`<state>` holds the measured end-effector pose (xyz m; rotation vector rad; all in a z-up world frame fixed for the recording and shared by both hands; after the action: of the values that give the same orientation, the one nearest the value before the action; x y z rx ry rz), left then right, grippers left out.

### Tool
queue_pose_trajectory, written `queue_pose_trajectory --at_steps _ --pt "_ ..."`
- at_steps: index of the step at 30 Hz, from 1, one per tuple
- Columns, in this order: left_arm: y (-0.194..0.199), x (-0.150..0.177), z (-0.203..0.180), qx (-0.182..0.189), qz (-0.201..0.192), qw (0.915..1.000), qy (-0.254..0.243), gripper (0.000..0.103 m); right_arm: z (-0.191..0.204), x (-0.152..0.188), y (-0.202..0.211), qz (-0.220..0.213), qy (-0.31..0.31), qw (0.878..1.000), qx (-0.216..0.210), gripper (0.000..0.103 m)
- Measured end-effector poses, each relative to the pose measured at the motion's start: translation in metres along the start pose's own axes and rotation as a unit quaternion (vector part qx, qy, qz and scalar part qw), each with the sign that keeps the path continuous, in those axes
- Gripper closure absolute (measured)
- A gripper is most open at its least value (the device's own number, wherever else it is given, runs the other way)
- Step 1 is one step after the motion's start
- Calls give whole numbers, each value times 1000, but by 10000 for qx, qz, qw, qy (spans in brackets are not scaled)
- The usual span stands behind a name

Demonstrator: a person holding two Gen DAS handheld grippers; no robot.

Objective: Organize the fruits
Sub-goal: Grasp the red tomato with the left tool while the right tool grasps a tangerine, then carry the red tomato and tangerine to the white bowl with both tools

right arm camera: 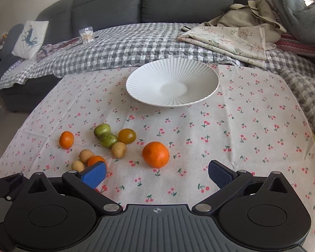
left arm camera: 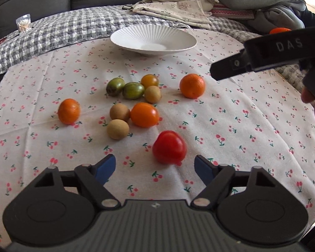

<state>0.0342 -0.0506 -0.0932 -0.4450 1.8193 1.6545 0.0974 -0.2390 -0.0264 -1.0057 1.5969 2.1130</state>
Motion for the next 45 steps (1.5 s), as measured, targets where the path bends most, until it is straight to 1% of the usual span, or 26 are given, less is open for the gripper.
queue_pose_trajectory --at_steps 1,4,7,9,12,14,18,21,24,27,29,30,31,32,33,34,35,40,45 --pt "-3 0 -1 36 12 10000 10 29 -1 -1 -3 17 49 10000 -5 0" --pt "-10 -1 -6 46 10 10000 -16 39 -5 -2 -12 96 43 9999 -127 0" --pt "-13 -3 -9 -33 -126 9999 -77 45 -7 -2 -18 131 27 9994 -321 0" --pt "-15 -5 -10 -13 -174 9998 -111 58 -9 -4 -21 115 -9 9991 -397 0" --pt "-16 -6 -11 -40 -185 9997 -145 67 -11 -4 -29 144 -43 9992 -373 0" --pt "-15 -6 -8 -14 -130 9999 -104 67 -12 -3 -34 155 -25 9994 -323 0" --pt "-11 -4 -2 31 -31 10000 61 67 -15 -4 -40 144 -113 9992 -353 2" --pt "-8 -2 3 49 23 9999 162 67 -16 -4 -46 169 -227 9986 -446 8" --pt "-6 -1 6 32 56 9997 234 67 -16 -5 -53 210 -358 9974 -589 17" --pt "-3 -3 8 -12 38 9996 263 67 -16 -4 -60 265 -375 9971 -611 27" --pt "-2 -3 8 -53 17 9996 269 67 -16 -3 -65 320 -367 9971 -592 39" --pt "-2 -4 8 -64 11 9996 271 67 -17 -3 -67 354 -378 9969 -592 42" --pt "-1 -4 8 -72 5 9996 274 67 -17 -2 -69 382 -388 9967 -600 50" --pt "-1 -5 9 -69 -1 9996 278 67 -17 -2 -70 394 -393 9966 -608 55" --pt "-1 -5 9 -70 -8 9996 279 67 -17 -2 -71 386 -387 9968 -591 57" --pt "0 -5 9 -74 -17 9996 281 67 -17 -3 -71 377 -368 9970 -574 62" --pt "1 -6 9 -74 -27 9996 280 67 -17 -3 -71 369 -356 9971 -559 64" --pt "2 -6 10 -115 -64 9996 259 67 -14 -3 -71 362 -295 9975 -521 64" --pt "6 -8 13 -106 -119 9994 304 67 -16 -5 -68 385 -378 9970 -547 65"
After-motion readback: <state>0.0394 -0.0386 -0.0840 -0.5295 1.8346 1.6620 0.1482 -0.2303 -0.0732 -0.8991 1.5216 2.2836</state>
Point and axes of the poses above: each gripper's, at about its wrist camera, not at the fingertips, and y roughly against the way its jaws point, z to its left, x to its underside, the point moved 2 cm from there along -y, roughly the way its jaws point, and after that the axes turned 4 degrees about -x, right-handed, at the moved point
